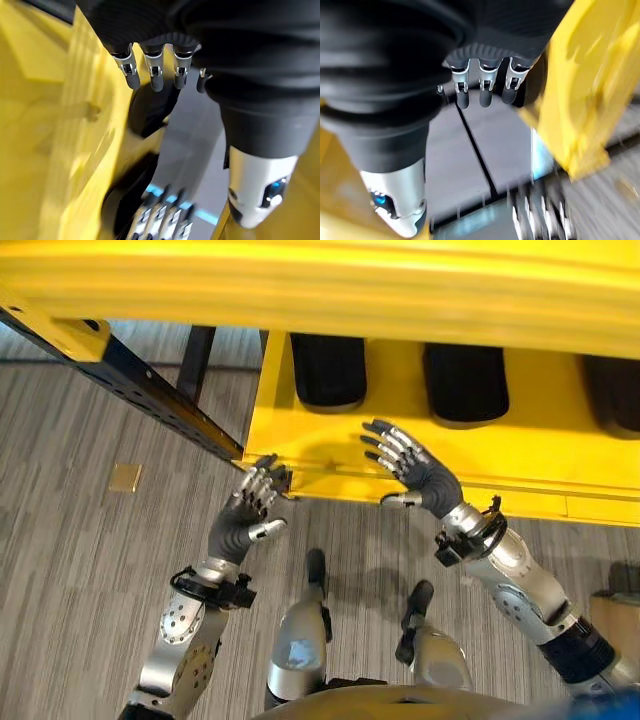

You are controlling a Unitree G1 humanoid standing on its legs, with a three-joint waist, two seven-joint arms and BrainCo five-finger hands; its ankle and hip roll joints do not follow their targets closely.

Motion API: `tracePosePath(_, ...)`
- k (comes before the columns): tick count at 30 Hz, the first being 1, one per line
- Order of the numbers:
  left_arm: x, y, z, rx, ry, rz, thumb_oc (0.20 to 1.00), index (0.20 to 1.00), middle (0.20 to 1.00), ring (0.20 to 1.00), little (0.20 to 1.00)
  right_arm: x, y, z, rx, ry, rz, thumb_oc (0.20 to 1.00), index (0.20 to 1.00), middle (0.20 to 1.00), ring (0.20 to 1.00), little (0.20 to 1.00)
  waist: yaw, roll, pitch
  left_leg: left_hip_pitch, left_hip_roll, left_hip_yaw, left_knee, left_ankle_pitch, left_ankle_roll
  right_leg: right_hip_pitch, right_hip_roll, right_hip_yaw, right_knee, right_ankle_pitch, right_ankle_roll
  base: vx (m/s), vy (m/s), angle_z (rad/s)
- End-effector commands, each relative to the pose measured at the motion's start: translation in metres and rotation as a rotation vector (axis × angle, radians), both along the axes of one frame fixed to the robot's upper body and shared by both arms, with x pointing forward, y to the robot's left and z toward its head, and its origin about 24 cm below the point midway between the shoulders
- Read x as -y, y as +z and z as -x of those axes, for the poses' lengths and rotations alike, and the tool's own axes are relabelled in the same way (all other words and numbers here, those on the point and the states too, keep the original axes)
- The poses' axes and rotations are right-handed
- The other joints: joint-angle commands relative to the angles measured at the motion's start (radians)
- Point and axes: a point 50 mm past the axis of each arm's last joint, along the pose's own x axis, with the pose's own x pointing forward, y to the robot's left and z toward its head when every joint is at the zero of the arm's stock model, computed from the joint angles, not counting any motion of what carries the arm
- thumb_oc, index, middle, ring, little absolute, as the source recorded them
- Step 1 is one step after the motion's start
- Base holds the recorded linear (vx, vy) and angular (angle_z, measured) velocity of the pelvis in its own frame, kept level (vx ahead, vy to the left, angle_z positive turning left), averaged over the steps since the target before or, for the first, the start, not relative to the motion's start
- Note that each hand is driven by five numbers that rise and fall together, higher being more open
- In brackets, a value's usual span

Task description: Move parts from the plastic box to the shelf.

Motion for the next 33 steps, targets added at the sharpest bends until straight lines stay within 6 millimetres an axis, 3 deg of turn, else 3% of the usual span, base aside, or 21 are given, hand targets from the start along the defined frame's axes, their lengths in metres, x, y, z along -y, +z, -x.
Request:
tracePosePath(1, -0.005, 0.026, 0.002, 0.163, 0.082, 0.009, 1.000, 1.000, 1.000, 1.000, 1.000, 0.004, 0.037, 0.005, 0.248, -0.159, -0.083, 1.000, 1.000, 1.000, 1.000, 1.000, 0.003, -0.003, -0.021, 0.056, 0.037, 0.044, 0.068, -0.066, -0.013, -0.046, 0.001, -0.015, 0.124, -0.012, 0.016, -0.10, 0.032, 0.03)
tracePosePath(5, 0.003, 0.036, -0.004, 0.193, 0.106, 0.053, 1.000, 1.000, 1.000, 1.000, 1.000, 0.001, 0.055, 0.007, 0.377, -0.251, -0.033, 1.000, 1.000, 1.000, 1.000, 1.000, -0.010, 0.014, 0.021, 0.024, 0.031, 0.044, 0.097, -0.076, -0.012, -0.077, 0.003, -0.005, 0.156, -0.033, 0.005, -0.10, 0.076, -0.02)
tracePosePath(11, 0.010, 0.043, -0.008, 0.219, 0.100, 0.075, 1.000, 1.000, 1.000, 1.000, 1.000, -0.003, 0.067, 0.001, 0.380, -0.282, 0.001, 1.000, 1.000, 1.000, 1.000, 1.000, -0.023, 0.020, 0.063, -0.006, 0.036, 0.057, 0.141, -0.089, -0.015, -0.112, -0.001, 0.006, 0.191, -0.049, -0.004, -0.06, 0.051, -0.02)
tracePosePath(26, 0.020, 0.049, -0.015, 0.211, 0.067, 0.065, 1.000, 1.000, 1.000, 1.000, 1.000, -0.021, 0.088, -0.020, 0.364, -0.277, 0.070, 1.000, 1.000, 1.000, 1.000, 1.000, 0.000, 0.014, 0.063, -0.110, 0.024, 0.038, 0.231, -0.120, -0.001, -0.211, -0.009, 0.022, 0.280, -0.074, -0.014, 0.00, 0.004, 0.00)
tracePosePath(33, 0.020, 0.059, -0.014, 0.253, 0.067, 0.101, 1.000, 1.000, 1.000, 1.000, 1.000, -0.026, 0.100, -0.018, 0.351, -0.291, 0.032, 1.000, 1.000, 1.000, 1.000, 1.000, 0.006, 0.015, 0.063, -0.147, 0.020, 0.026, 0.240, -0.117, 0.001, -0.250, -0.007, 0.035, 0.305, -0.082, -0.016, 0.01, -0.012, 0.06)
